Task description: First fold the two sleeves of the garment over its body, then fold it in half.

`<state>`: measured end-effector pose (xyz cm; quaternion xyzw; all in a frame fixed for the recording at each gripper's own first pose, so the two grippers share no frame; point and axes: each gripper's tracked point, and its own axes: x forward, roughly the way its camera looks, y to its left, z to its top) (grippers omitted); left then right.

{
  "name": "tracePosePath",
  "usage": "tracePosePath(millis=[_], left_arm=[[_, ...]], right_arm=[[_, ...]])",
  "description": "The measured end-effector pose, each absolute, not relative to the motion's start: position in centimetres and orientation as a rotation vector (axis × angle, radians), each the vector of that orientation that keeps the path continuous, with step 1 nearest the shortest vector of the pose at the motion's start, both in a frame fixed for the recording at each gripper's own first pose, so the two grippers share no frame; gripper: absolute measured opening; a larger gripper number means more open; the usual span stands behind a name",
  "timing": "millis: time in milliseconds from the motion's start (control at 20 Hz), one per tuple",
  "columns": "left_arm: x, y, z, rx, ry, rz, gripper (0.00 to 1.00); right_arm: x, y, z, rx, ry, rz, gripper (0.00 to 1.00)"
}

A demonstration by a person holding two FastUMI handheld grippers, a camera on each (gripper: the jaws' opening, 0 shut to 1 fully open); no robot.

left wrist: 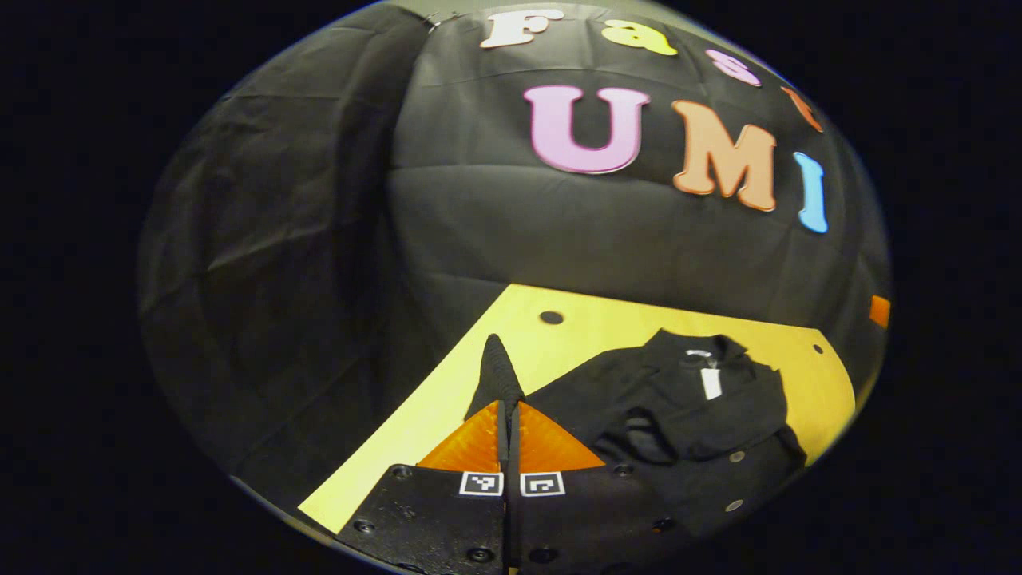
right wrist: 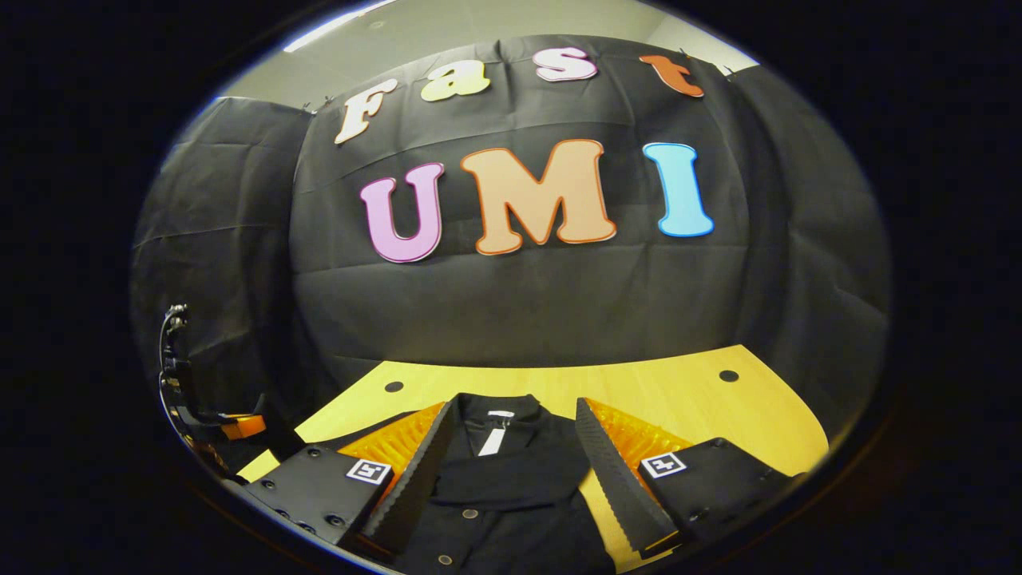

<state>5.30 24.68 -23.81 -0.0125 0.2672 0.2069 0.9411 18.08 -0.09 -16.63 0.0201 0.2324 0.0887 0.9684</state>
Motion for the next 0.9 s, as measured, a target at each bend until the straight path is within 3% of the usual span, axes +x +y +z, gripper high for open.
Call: tracePosePath(millis=[450, 900], left_arm=[[14.6, 12.5, -22.9, 0.016, 0.502, 0.19, 0.0], [20.1, -0.6, -27.3, 0.069, 0.574, -0.036, 0.0]], right_arm=[[16.4, -8.7, -17.1, 0.073, 0.483, 0.076, 0.97], [15.0, -16.4, -17.5, 0.112, 0.491, -0.025, 0.97]])
